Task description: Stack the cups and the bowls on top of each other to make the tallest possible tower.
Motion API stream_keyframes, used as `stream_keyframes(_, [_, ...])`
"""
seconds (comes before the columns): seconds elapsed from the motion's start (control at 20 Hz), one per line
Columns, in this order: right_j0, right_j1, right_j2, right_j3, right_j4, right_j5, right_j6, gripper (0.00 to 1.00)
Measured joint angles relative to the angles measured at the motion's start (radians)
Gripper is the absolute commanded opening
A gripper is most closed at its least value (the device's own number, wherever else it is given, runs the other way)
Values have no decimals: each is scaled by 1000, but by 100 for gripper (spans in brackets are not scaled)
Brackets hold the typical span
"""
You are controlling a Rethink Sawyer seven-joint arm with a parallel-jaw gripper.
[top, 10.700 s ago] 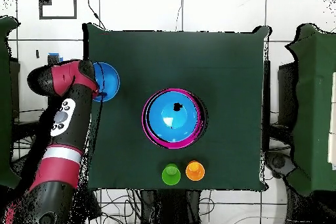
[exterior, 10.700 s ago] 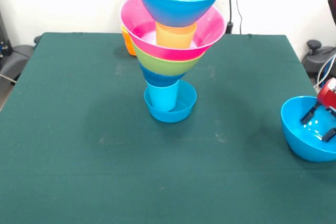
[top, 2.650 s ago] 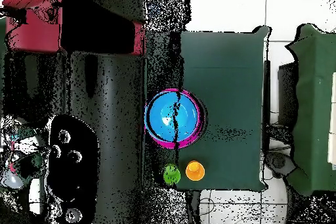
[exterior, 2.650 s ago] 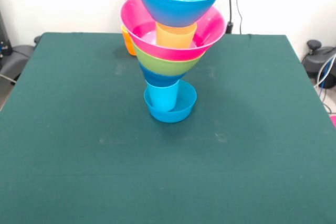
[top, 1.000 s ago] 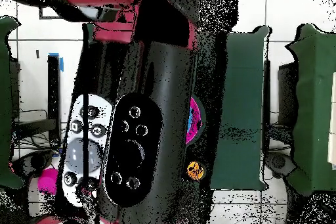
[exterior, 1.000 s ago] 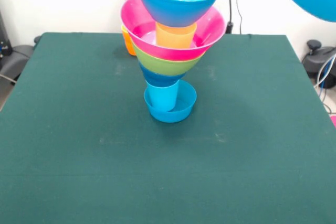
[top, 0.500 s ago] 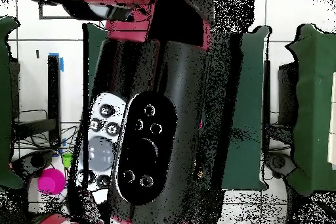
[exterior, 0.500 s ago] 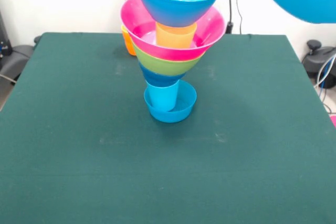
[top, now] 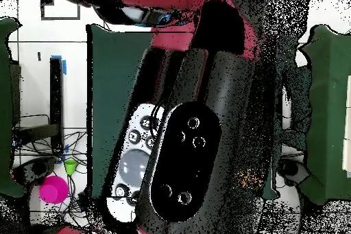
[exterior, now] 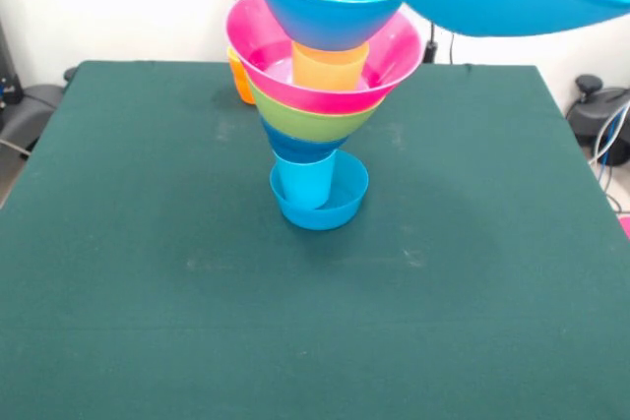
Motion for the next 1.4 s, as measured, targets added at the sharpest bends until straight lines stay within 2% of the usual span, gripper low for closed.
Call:
stream_keyframes(0.35, [0, -29, 2, 41, -7, 0, -31, 0])
stream_keyframes(1.1, [5, -93, 3, 46, -17, 25, -31, 0])
stream_keyframes(1.4, [5, -120, 8, 109, -21, -11, -31, 0])
